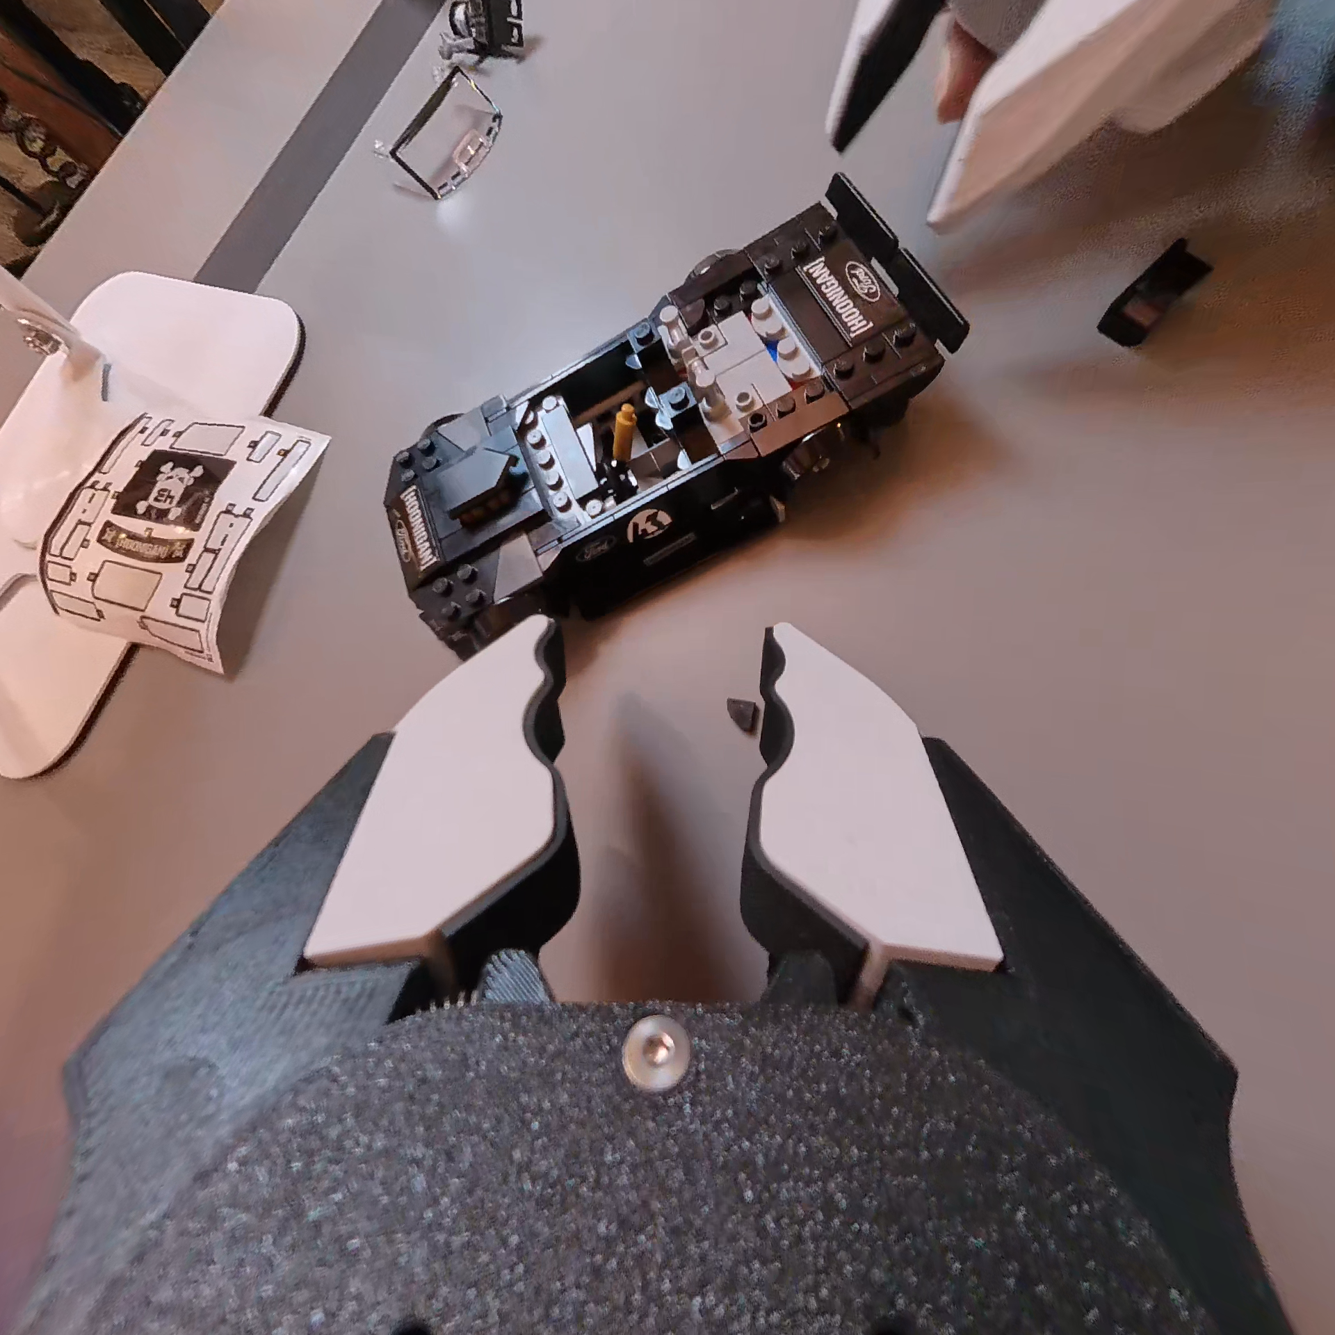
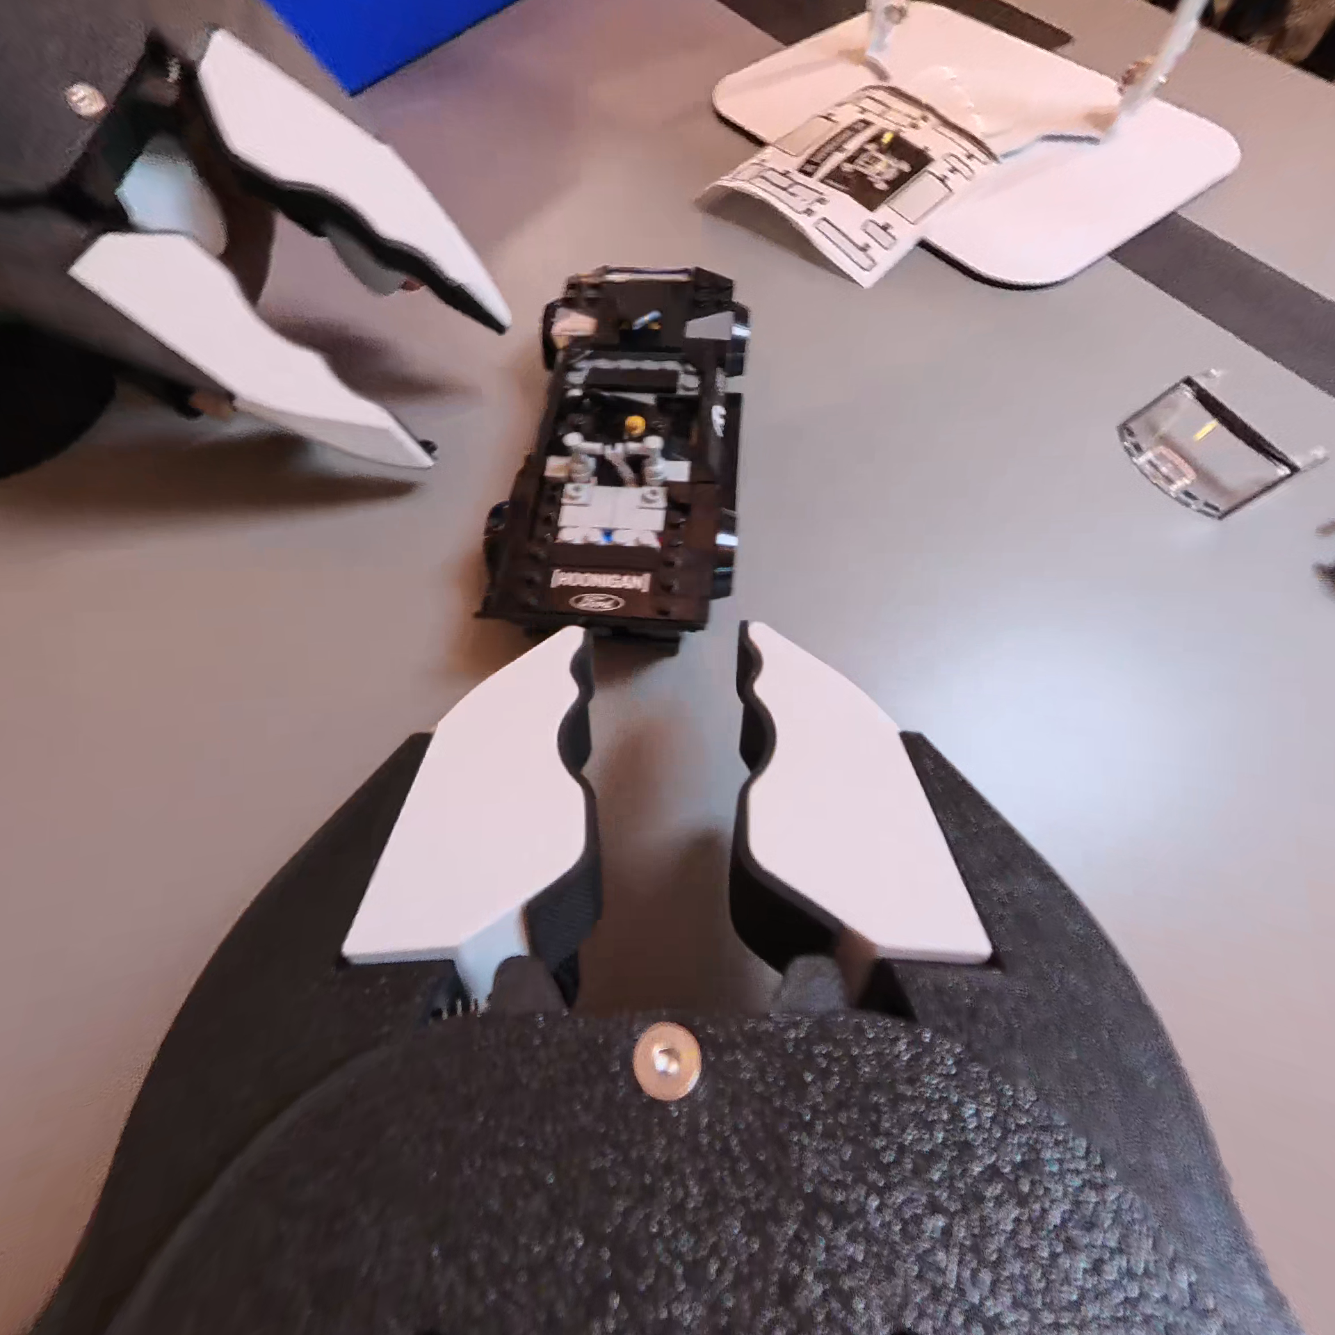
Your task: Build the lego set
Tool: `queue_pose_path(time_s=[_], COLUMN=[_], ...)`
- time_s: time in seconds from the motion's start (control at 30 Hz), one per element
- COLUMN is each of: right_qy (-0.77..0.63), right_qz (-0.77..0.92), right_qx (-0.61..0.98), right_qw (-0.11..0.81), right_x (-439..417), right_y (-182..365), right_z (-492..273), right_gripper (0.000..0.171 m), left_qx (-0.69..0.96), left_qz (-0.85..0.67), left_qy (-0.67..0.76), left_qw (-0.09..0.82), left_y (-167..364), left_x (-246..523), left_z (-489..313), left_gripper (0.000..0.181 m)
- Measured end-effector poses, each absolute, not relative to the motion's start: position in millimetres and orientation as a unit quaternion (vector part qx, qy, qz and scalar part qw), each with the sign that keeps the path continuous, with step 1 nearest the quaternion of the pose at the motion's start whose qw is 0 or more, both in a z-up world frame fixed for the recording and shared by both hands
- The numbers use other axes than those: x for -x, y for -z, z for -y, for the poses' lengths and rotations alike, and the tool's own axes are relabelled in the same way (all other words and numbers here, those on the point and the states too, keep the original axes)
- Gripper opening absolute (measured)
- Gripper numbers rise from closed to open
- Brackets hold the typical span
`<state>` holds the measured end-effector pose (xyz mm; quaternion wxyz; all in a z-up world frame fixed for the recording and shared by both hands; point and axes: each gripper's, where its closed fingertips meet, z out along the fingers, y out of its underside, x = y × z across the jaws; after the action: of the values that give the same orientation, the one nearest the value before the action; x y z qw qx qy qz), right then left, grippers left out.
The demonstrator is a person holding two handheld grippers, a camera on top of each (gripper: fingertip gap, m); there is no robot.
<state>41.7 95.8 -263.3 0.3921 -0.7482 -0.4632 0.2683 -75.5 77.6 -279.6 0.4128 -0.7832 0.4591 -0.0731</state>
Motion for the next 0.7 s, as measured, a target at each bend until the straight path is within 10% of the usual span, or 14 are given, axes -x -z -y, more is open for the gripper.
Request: queue_pose_path(time_s=[0.47, 0.7], right_qy=[-0.345, -0.363], right_qz=[0.571, 0.501], right_qx=[0.676, 0.69], right_qw=[0.313, 0.377], right_x=[15.6, -4.6], right_y=[267.0, 242.4], right_z=[-31.5, -59.2], right_gripper=[0.036, 0.032], left_qx=[0.724, 0.669], left_qz=[-0.525, -0.593], left_qy=[0.141, 0.093], left_qw=[0.424, 0.438], left_y=[263.2, 266.0], left_x=[76.3, 65.5], left_z=[-48.7, -36.3], left_gripper=[0.067, 0.044])
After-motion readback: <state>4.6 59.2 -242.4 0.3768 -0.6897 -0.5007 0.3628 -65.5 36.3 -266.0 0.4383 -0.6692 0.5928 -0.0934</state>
